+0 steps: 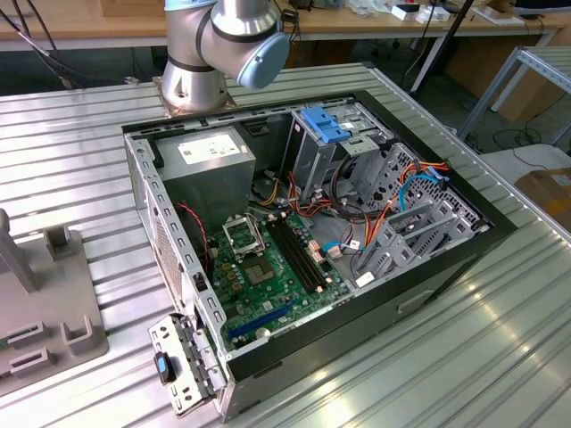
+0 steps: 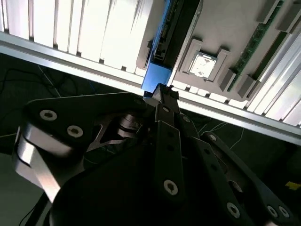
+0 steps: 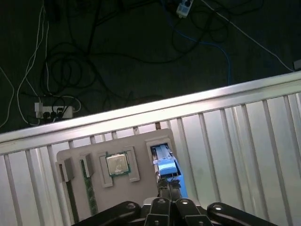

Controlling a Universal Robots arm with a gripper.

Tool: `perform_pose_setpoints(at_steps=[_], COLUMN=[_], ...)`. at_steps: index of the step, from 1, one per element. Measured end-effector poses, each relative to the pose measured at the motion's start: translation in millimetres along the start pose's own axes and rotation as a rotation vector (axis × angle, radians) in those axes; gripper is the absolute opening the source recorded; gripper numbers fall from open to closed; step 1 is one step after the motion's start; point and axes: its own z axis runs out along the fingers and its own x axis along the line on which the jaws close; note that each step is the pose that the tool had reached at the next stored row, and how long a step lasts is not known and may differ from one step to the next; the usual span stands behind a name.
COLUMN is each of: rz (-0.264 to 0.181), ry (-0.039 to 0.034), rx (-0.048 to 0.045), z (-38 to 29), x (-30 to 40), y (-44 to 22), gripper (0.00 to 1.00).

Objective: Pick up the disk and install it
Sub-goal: 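Pick up the disk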

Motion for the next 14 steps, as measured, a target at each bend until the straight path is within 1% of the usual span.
perform_pose_setpoints(at_steps=[3, 7, 8, 11, 14], rz=[-0.040, -0.084, -0.098, -0.105, -0.106], ry=[-0.0009, -0.0009, -0.0008, -0.0007, -0.0008], rx=[0.0058, 0.0075, 0.0073, 0.0071, 0.0071], z=[0.3, 0.5, 0.5, 0.4, 0.4], x=[-0.3, -0.8, -1.3, -1.9, -3.1], y=[0.0, -0.5, -2.4, -5.2, -6.0], gripper=[0.11, 0.11, 0.11, 0.11, 0.11])
